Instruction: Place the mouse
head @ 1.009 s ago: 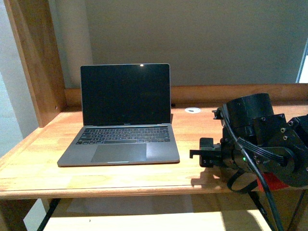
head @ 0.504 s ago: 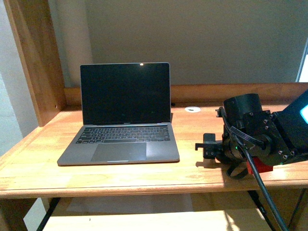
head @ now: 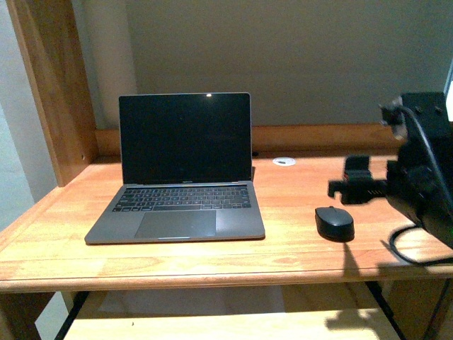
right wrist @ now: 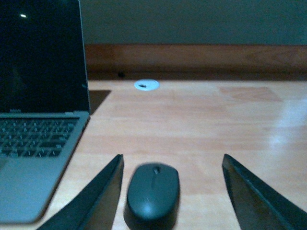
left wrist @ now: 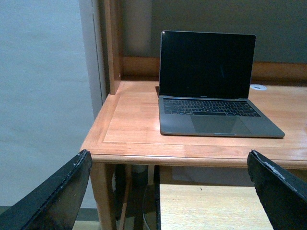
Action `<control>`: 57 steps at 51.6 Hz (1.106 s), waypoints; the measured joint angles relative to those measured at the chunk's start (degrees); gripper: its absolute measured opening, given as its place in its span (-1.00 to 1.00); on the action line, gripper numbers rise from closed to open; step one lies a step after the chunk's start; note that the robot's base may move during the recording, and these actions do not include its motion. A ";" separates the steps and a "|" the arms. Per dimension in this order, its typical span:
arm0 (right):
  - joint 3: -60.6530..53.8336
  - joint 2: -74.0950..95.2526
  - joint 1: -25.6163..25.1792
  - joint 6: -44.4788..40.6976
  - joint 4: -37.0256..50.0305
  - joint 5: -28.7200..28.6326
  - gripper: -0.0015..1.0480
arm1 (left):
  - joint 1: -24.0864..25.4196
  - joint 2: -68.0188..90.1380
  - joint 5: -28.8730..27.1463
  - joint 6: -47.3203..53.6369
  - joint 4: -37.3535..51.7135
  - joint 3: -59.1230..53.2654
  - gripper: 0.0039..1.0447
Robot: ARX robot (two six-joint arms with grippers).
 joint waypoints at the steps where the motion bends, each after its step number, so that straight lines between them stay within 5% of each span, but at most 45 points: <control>1: -1.53 -0.37 -0.20 -0.44 0.96 -0.11 0.19 | -0.02 0.00 0.02 0.02 0.00 0.00 0.88; 17: -23.54 -19.21 -3.52 -2.34 6.23 -3.23 -0.96 | -0.04 0.00 0.02 0.00 0.02 0.00 0.88; 39: -38.47 -40.52 -8.94 -2.69 -1.22 -7.52 -0.96 | -0.04 0.00 0.02 0.00 -0.02 0.00 0.88; 57: -44.19 -55.74 -8.72 -2.71 -10.14 -8.00 -0.96 | -0.04 0.00 0.04 0.00 0.00 0.00 0.88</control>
